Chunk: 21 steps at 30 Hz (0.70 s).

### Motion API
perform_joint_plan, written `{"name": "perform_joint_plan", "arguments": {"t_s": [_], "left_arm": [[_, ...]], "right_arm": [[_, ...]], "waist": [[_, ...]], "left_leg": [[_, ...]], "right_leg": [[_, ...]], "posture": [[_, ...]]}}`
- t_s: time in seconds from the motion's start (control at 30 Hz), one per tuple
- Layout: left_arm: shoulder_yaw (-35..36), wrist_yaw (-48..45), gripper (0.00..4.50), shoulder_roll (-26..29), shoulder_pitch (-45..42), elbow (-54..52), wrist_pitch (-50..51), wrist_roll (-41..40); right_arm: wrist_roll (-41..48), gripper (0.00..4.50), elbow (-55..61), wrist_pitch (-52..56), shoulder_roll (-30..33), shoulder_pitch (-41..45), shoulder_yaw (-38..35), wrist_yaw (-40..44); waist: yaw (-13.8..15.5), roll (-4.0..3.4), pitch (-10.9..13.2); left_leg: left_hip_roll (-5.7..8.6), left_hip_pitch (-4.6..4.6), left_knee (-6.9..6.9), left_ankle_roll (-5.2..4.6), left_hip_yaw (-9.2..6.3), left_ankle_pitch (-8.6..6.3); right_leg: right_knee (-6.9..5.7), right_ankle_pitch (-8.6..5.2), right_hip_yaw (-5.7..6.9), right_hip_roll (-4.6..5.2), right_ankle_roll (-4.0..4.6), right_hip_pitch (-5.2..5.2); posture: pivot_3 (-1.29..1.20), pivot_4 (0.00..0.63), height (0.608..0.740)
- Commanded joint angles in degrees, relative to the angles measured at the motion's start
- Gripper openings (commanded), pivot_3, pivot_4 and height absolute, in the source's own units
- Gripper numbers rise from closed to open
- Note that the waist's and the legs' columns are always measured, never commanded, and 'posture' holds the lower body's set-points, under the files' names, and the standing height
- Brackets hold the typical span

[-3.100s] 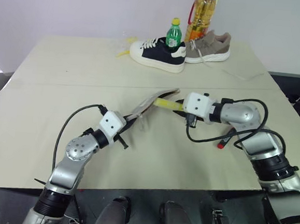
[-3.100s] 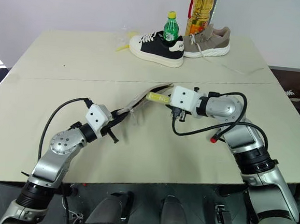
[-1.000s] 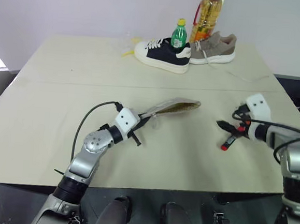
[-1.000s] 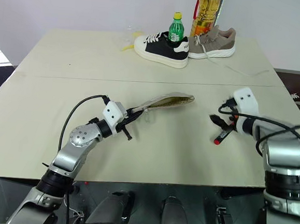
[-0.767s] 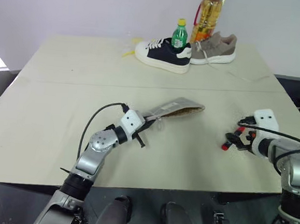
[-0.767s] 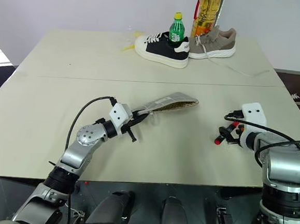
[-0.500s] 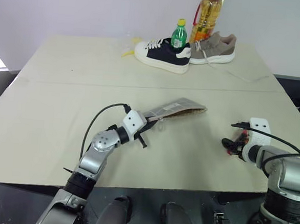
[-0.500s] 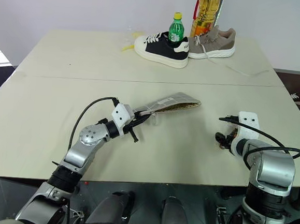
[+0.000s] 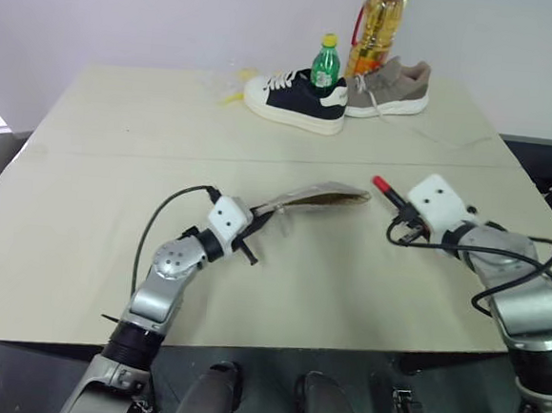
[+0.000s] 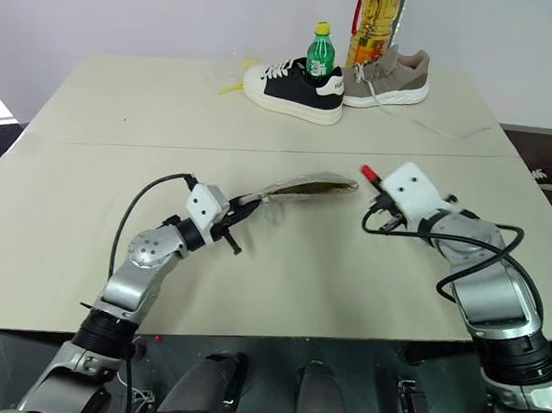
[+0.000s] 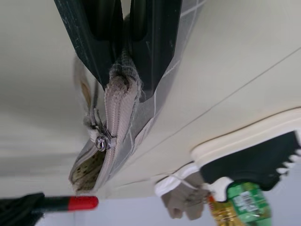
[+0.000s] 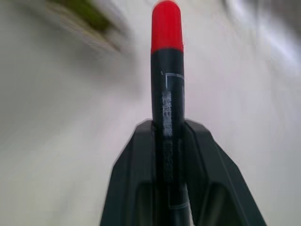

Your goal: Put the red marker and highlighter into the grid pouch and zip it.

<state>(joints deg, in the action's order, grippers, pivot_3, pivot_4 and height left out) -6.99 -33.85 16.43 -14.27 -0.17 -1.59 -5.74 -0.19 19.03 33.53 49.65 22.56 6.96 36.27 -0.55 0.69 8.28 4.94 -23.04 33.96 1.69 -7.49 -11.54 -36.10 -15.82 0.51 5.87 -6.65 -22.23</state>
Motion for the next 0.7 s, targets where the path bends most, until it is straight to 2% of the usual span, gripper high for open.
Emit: {"name": "perform_joint_plan", "arguments": {"t_s": [0.03,0.3,0.7], "left_arm": [[2.09,0.06,0.0,1.49,1.52,-5.07,1.36,-1.7],[1.83,1.35,0.0,1.68,3.87,-10.56,4.56,-1.58],[-0.4,-0.67,0.0,3.09,4.48,-13.72,6.59,-1.46]], "right_arm": [[-2.41,0.29,-2.88,-12.86,2.09,3.6,2.12,5.23],[-6.5,0.29,-9.98,-24.55,1.2,7.96,6.14,10.92],[-18.76,0.29,-14.68,-38.87,0.53,14.13,12.18,13.46]], "waist": [[-0.07,0.05,0.01],[0.41,0.08,0.02],[0.98,0.07,0.03]], "left_leg": [[0.0,0.01,0.0,0.0,-0.01,0.0],[0.03,-0.05,0.05,0.0,-0.03,0.0],[0.03,-0.04,0.03,0.01,-0.01,-0.01]], "right_leg": [[0.0,0.0,0.0,0.0,0.0,0.01],[0.05,0.0,-0.01,0.05,0.02,0.0],[0.05,0.0,-0.04,0.04,0.04,-0.04]], "posture": [[0.0,0.15,0.734],[0.0,0.15,0.734],[0.0,0.15,0.734]]}}
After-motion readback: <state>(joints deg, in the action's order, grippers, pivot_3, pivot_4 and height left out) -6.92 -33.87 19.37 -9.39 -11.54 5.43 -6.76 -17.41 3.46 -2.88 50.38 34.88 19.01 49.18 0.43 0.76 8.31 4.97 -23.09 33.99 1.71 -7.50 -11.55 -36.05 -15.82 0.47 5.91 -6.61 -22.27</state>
